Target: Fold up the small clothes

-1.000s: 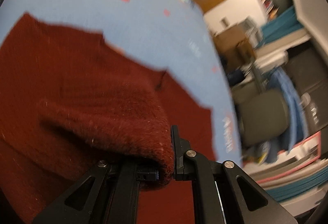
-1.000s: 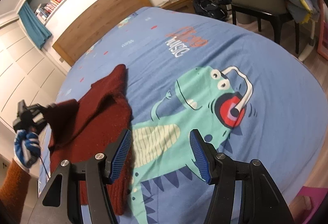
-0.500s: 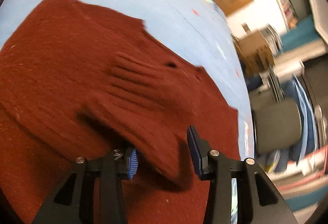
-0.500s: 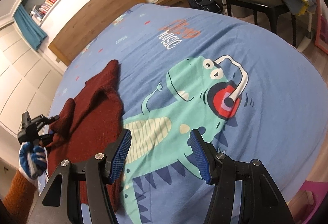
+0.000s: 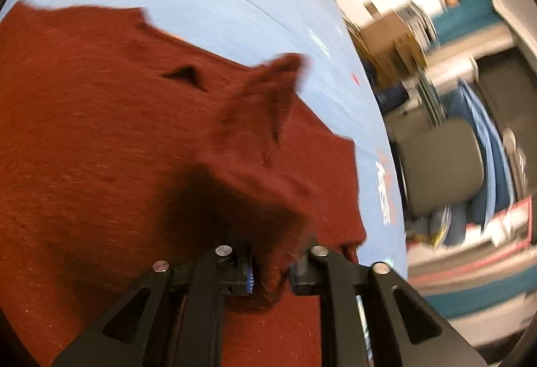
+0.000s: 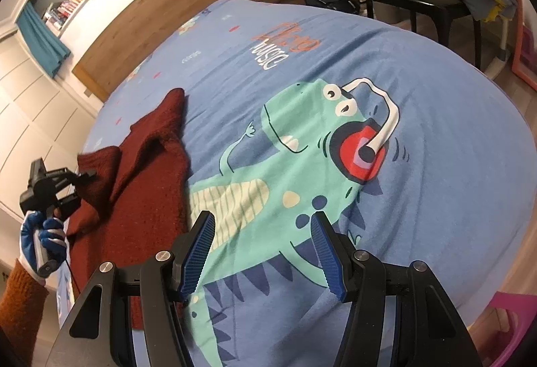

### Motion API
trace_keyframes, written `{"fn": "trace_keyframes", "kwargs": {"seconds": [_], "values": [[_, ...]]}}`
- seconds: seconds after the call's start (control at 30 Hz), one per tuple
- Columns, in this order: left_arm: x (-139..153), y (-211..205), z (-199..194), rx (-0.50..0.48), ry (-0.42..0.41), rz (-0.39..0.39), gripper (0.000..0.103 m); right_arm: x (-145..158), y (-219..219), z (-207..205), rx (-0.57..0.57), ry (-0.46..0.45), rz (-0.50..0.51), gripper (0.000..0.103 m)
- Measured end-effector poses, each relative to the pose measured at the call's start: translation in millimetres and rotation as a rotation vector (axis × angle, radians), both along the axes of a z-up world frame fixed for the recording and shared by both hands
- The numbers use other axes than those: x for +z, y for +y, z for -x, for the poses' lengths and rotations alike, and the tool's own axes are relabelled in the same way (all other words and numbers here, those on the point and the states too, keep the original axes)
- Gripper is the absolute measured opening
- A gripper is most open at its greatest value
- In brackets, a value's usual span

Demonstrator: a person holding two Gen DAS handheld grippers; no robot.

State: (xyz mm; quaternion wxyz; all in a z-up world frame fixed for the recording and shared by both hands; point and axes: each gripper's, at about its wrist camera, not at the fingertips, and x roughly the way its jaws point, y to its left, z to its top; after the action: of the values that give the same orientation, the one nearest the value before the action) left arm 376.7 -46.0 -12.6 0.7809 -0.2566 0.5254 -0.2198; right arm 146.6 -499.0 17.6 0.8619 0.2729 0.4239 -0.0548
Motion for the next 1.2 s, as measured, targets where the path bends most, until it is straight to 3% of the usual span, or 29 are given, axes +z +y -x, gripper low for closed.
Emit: {"fn": "trace_keyframes", "kwargs": {"seconds": [0.1, 0.2, 0.4, 0.5, 0.7, 1.2], "values": [[9, -17, 8, -0.045, -0.068, -0.004, 0.034, -1, 1, 0, 0.002, 0.005, 0.003, 0.061], [8, -15, 9, -0.019, -0.090, 0.018, 0.036, 1, 1, 0, 0.005, 0.005, 0.014, 0.061], [-24, -19, 9, 0.022, -0.013, -0.088, 0.037, 2, 1, 1, 0.001, 0.011, 0.023, 0.061], [-36, -37, 18, -0.038, 0.020, -0.092, 0.037, 3, 3, 2, 0.007, 0.012, 0.032, 0.061], [-19, -42, 27, -0.112, -0.011, -0.114, 0.037, 10, 4, 6, 0.000, 0.007, 0.038, 0.061], [37, 28, 90, 0.012, -0.171, -0.245, 0.037, 62, 29, 31, 0.034, -0.075, 0.074, 0.061]]}}
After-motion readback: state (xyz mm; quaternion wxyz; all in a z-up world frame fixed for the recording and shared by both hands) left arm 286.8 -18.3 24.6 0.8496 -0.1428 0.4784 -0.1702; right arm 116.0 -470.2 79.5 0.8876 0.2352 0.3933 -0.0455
